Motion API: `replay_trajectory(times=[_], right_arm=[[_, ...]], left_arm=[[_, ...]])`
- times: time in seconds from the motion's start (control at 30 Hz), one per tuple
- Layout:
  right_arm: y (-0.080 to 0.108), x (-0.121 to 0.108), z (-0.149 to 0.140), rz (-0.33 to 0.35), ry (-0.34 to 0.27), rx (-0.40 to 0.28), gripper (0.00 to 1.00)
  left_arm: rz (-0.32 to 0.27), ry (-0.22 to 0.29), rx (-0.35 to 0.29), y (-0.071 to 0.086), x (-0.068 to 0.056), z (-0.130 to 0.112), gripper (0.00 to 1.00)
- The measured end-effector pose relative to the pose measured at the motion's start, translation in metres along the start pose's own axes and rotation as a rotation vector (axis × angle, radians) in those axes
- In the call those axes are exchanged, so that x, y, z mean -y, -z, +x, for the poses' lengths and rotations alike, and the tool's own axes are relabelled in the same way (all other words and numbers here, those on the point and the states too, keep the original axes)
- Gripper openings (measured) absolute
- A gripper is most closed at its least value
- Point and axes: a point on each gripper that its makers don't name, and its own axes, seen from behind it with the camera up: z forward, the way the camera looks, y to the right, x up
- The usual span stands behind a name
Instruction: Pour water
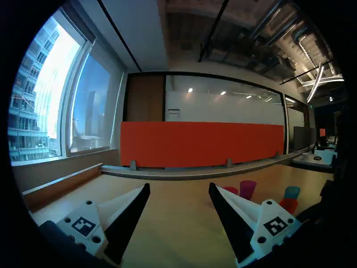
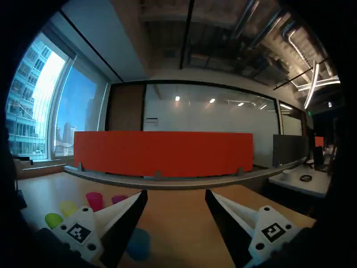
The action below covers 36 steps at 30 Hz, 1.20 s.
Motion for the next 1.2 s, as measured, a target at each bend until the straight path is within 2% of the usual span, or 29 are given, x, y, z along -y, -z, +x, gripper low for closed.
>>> replay_trajectory(times=[0.27, 0.57, 0.77, 1.0, 1.2], right_arm=[[0.003, -0.005, -0.004, -0.027, -0.025, 0.003, 1.00], [0.004, -0.007, 0.001, -0.045, -0.060, 0.004, 0.99], [0.002, -0.003, -0.001, -0.054, -0.058, 0.014, 1.00], [0.000, 0.004, -0.004, -0.051, -0.053, 0.033, 0.99], [-0.001, 0.007, 0.002, -0.048, -0.039, 0.030, 1.00]], left_arm=[[0.046, -0.039, -0.024, 0.002, 0.010, -0.004, 0.98], [0.076, -0.089, -0.057, 0.005, 0.013, -0.009, 0.98], [0.069, -0.066, -0.048, 0.001, 0.015, -0.024, 0.98], [0.074, -0.073, -0.031, -0.003, 0.020, -0.040, 0.98], [0.074, -0.059, -0.020, -0.006, 0.023, -0.049, 0.98]])
